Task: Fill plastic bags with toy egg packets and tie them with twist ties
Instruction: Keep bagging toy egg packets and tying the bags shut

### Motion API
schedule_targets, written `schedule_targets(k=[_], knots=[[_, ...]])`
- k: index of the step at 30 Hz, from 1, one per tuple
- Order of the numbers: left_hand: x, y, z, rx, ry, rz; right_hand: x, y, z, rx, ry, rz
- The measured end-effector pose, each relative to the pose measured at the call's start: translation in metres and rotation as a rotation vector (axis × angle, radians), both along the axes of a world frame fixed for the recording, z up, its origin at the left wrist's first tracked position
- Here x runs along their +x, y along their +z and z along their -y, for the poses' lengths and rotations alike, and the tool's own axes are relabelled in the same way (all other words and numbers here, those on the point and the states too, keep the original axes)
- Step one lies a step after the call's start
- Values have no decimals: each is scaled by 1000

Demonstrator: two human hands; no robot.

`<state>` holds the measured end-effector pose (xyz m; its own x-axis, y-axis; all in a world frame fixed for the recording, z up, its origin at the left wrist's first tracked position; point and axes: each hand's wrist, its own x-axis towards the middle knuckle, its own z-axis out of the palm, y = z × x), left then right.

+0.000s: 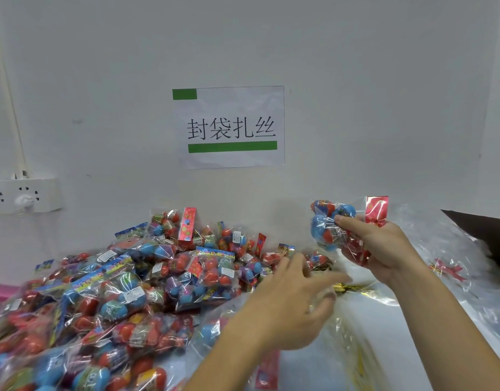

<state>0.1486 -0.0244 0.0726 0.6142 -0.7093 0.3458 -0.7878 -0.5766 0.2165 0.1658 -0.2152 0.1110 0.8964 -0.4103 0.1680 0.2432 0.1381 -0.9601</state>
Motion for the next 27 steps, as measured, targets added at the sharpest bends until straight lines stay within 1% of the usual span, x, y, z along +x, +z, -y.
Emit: schedule_targets(k=[2, 4, 6, 8, 11, 13, 15, 20, 22, 27], knots=[[-3, -4, 4, 98, 69, 6, -1, 1, -1, -11, 5, -5], [0, -7, 4, 112, 169, 17, -2, 2, 0, -22, 12, -7], [4, -6, 1, 20, 247, 62, -3, 3, 0, -39, 18, -11], [11, -3, -6, -127, 331, 86, -5, 5, 0, -69, 29, -17], [18, 5, -18, -317, 462, 43, -10, 9, 1, -145, 87, -28], [22, 10, -25, -394, 503, 18, -13, 13, 0, -209, 134, -32], [28, 12, -31, -428, 501, -23, -17, 18, -1, -259, 184, -13], [31, 19, -43, -435, 395, -226, -36, 33, -4, -408, 377, 90], [30, 22, -45, -430, 357, -258, -40, 36, -4, -474, 432, 107], [22, 27, -42, -388, 266, -300, -41, 35, -13, -453, 645, 100]])
